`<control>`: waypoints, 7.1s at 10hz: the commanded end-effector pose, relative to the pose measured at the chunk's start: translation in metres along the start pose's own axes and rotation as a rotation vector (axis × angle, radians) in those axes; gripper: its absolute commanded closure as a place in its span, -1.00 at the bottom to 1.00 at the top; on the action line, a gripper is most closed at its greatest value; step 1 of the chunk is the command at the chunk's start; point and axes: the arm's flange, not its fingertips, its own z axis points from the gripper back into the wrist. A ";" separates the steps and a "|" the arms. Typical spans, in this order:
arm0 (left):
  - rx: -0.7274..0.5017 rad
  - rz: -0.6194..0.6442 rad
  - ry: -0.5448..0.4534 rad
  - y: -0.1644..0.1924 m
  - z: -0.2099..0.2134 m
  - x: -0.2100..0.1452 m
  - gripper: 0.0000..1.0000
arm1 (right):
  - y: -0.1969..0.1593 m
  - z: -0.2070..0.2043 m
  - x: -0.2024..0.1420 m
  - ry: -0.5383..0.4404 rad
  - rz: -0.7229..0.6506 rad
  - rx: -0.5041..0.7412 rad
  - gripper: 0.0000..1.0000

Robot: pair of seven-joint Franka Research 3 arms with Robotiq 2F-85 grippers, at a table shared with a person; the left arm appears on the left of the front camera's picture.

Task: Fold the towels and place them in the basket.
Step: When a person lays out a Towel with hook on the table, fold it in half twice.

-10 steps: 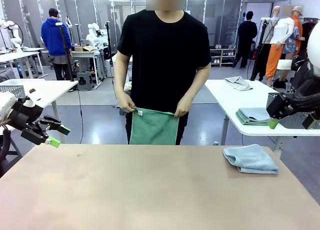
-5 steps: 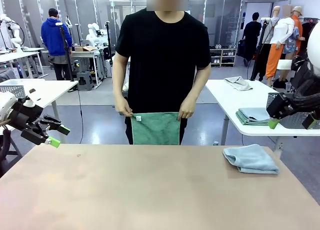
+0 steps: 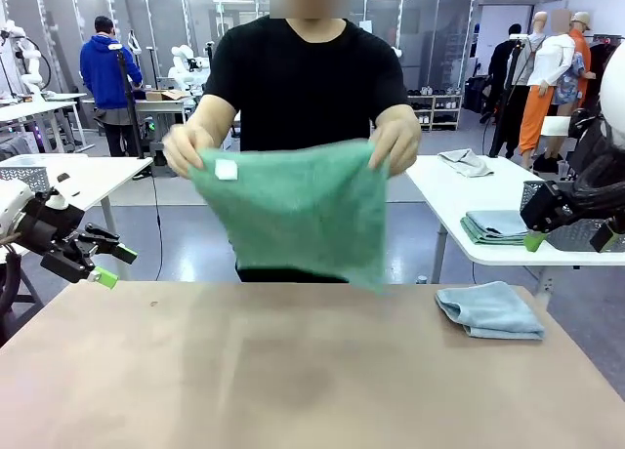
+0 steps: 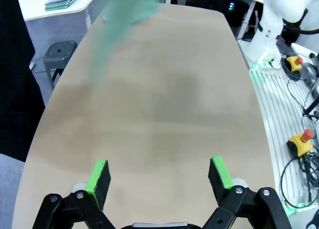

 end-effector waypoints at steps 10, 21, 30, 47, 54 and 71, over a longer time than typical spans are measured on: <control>0.000 -0.003 0.004 -0.001 0.001 0.001 -1.00 | 0.001 0.001 0.002 0.001 -0.022 0.002 -1.00; 0.029 -0.008 0.016 -0.007 0.004 0.011 -1.00 | 0.015 0.014 -0.003 -0.026 0.116 0.013 -1.00; 0.086 -0.009 0.593 -0.083 -0.052 0.140 -1.00 | 0.157 -0.001 -0.052 -0.013 1.128 0.093 -1.00; 0.195 -0.063 1.041 -0.176 -0.172 0.152 -1.00 | 0.246 -0.136 -0.073 0.172 1.493 0.100 -1.00; 0.183 -0.185 0.934 -0.192 -0.239 0.068 -1.00 | 0.260 -0.221 -0.100 0.158 1.575 0.170 -1.00; 0.071 -0.179 0.899 -0.161 -0.273 0.008 -1.00 | 0.254 -0.280 -0.091 0.218 1.579 0.193 -1.00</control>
